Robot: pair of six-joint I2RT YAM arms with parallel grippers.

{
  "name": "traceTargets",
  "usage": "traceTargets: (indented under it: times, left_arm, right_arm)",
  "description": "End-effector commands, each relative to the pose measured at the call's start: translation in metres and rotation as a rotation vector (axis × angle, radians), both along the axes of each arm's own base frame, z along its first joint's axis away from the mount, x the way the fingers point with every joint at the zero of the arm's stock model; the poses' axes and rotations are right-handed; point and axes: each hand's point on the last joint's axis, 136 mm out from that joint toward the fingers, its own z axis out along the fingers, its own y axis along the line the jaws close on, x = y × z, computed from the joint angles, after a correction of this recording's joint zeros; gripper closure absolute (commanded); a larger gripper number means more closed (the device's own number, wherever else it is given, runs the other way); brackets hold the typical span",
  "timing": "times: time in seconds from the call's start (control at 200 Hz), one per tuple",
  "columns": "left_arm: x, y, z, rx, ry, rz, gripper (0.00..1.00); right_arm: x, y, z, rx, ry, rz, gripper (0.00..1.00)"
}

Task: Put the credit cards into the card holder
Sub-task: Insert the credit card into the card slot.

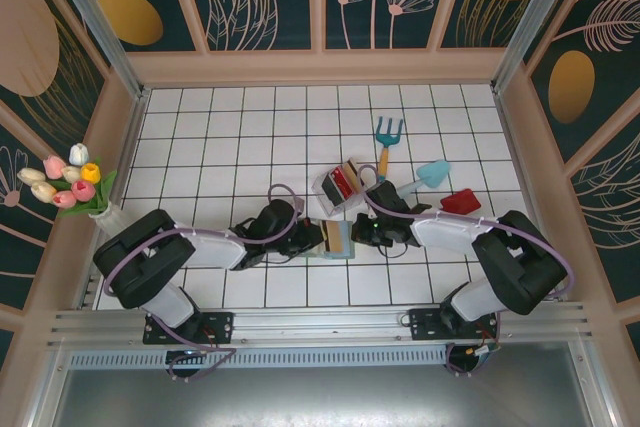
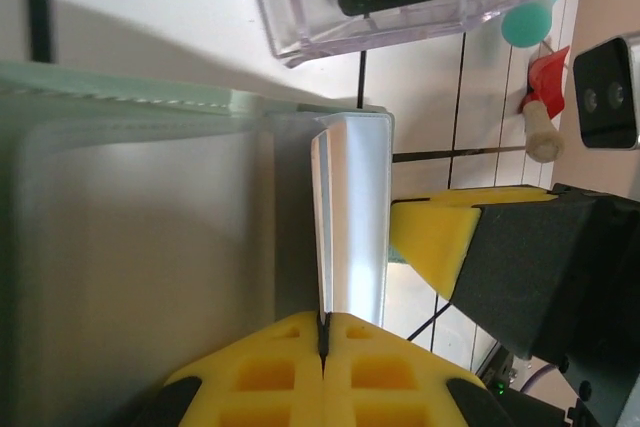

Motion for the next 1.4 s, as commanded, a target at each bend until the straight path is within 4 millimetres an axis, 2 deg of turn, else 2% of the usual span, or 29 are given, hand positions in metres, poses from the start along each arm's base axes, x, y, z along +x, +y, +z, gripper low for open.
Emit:
traceTargets:
  times: [0.0,0.19,0.32,0.37,0.475,0.626,0.726,0.876,1.026,1.171,1.246,1.311,1.396]
  left_arm:
    - [-0.009,-0.011,-0.005,0.043,-0.013,-0.092,1.0]
    - [-0.01,-0.008,-0.019,0.141,-0.009,-0.135,0.95]
    - [-0.01,-0.003,-0.02,0.181,-0.021,-0.144,0.85]
    - [-0.009,-0.001,-0.018,0.193,-0.032,-0.139,0.75]
    - [-0.006,0.004,-0.017,0.23,-0.048,-0.136,0.71]
    - [-0.002,0.002,-0.012,0.225,-0.066,-0.128,0.7]
    - [-0.003,-0.005,-0.009,0.194,-0.07,-0.151,0.73]
    - [-0.011,-0.021,-0.01,0.149,-0.054,-0.235,0.69]
    - [-0.013,-0.02,-0.008,0.149,-0.067,-0.252,0.64]
    - [-0.005,0.001,-0.008,0.251,-0.087,-0.173,0.55]
    - [-0.005,0.003,-0.002,0.246,-0.095,-0.165,0.52]
    - [-0.004,0.003,0.006,0.227,-0.114,-0.158,0.43]
    - [-0.002,0.003,0.019,0.211,-0.145,-0.15,0.4]
  right_arm:
    - [-0.026,-0.002,-0.012,-0.002,0.102,0.026,1.0]
    - [-0.024,-0.004,-0.013,-0.015,0.096,0.011,1.0]
    - [-0.024,-0.006,-0.014,-0.03,0.095,0.011,1.0]
    - [-0.023,-0.007,-0.015,-0.039,0.094,0.01,1.0]
    - [-0.023,-0.007,-0.016,-0.046,0.097,0.014,1.0]
    - [-0.022,-0.006,-0.016,-0.045,0.098,0.013,1.0]
    - [-0.022,-0.003,-0.014,-0.028,0.097,0.023,1.0]
    - [-0.02,0.0,-0.012,-0.019,0.094,0.029,1.0]
    - [-0.016,-0.002,-0.01,-0.036,0.08,0.016,0.99]
    - [-0.01,-0.01,-0.005,-0.083,0.054,-0.02,0.89]
    - [-0.006,-0.014,0.002,-0.101,0.029,-0.036,0.82]
    - [-0.001,-0.016,0.013,-0.103,-0.002,-0.051,0.7]
    - [0.004,-0.017,0.024,-0.105,-0.029,-0.063,0.62]
